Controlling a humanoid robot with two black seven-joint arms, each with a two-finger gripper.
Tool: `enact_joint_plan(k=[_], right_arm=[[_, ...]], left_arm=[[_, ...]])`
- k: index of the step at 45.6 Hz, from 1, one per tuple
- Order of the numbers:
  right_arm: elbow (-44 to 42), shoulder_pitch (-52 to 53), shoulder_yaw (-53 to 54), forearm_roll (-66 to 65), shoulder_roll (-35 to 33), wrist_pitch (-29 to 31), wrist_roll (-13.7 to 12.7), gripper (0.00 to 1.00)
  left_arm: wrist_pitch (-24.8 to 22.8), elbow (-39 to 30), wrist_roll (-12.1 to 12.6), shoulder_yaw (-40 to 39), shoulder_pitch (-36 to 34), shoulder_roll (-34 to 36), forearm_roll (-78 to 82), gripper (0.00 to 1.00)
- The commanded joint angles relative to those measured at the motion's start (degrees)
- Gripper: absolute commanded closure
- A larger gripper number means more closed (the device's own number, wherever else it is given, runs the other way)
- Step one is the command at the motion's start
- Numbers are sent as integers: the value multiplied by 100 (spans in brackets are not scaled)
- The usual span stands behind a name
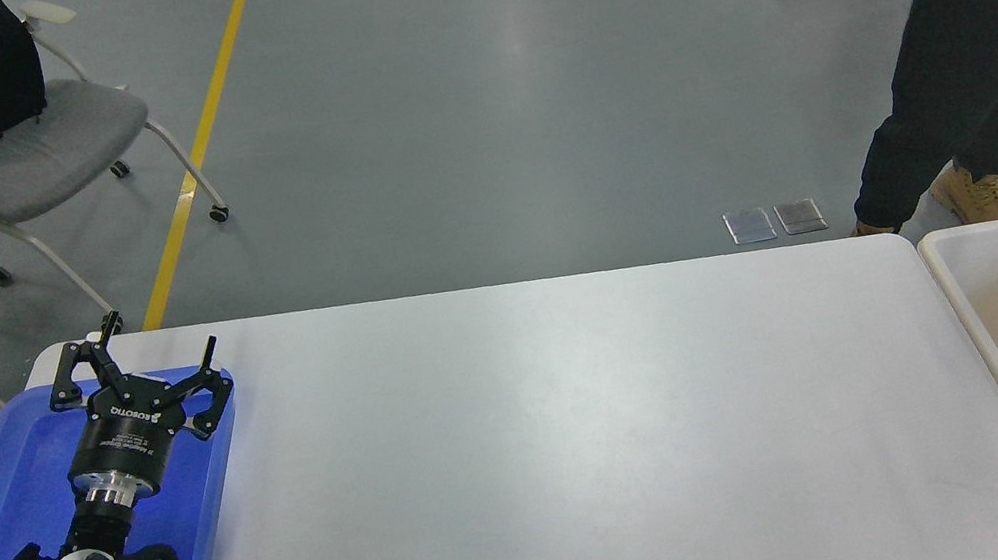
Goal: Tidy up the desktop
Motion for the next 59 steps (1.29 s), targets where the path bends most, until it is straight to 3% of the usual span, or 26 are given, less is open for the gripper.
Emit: enact_joint_plan(k=[1,14,36,42,49,59], right_arm=[[1124,170,961,16,-110,-2,18,0],[1732,267,1549,25,618,59,62,0],[1696,-75,2508,16,2060,1034,149,0],[1696,-365,2623,16,2157,1685,158,0],[1653,-708,2640,16,2175,1992,176,0],[1617,-1130,2913,16,2192,2177,439,0]], left_arm=[[0,7,-2,0,1,-1,0,1],[0,-2,-2,0,1,-1,0,1],[-9,-2,-2,0,1,-1,0,1],[0,-2,-2,0,1,-1,0,1],[-9,-2,-2,0,1,-1,0,1],[0,7,-2,0,1,-1,0,1]])
